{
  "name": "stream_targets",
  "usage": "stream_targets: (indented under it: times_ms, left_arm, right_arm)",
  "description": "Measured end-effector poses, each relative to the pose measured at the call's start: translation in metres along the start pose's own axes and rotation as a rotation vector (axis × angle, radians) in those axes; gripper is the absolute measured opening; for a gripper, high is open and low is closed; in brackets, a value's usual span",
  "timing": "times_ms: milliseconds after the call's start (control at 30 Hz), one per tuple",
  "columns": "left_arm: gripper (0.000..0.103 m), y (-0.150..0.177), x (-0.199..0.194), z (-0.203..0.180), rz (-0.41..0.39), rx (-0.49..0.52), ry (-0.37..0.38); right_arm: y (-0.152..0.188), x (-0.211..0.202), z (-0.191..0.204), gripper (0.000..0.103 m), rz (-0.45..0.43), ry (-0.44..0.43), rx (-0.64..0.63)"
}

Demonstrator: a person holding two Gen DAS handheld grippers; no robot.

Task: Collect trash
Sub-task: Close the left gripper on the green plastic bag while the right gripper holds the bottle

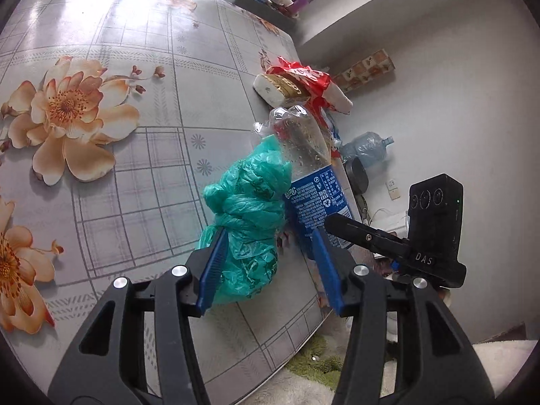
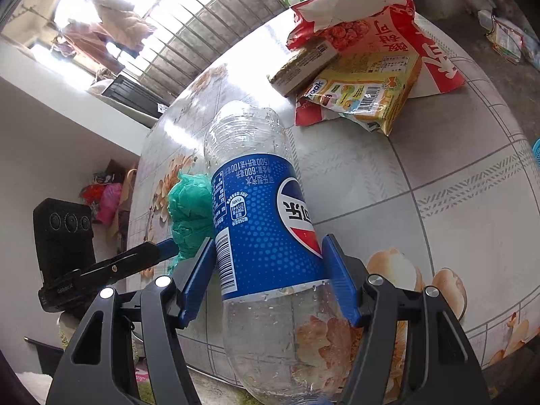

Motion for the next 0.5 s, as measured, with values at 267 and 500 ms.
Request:
stream_targets:
  times_ms: [267,500]
  left_arm:
    - [0.054,0.002,0.006,-0.006,-0.076,0.097,-0.186]
    - [0.053,-0.005,0.016,-0.005,-0.106,0.138,-0.266]
  right_arm:
    - [0.001,-0.002,0.006,0.063,0.000,0.019,-0.025]
    - [0.001,-0.004,0.000,0.064,0.010,0.000,0.000]
Point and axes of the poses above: each gripper's, at about its wrist camera, not at the fingertips, and x roughly the way its jaws point, z to its left, y to its underside, the point moved 6 cm from there along x, roughly the way its jaws point, and after that the axes turned 12 degrees about -x, right-handed, at the moved point
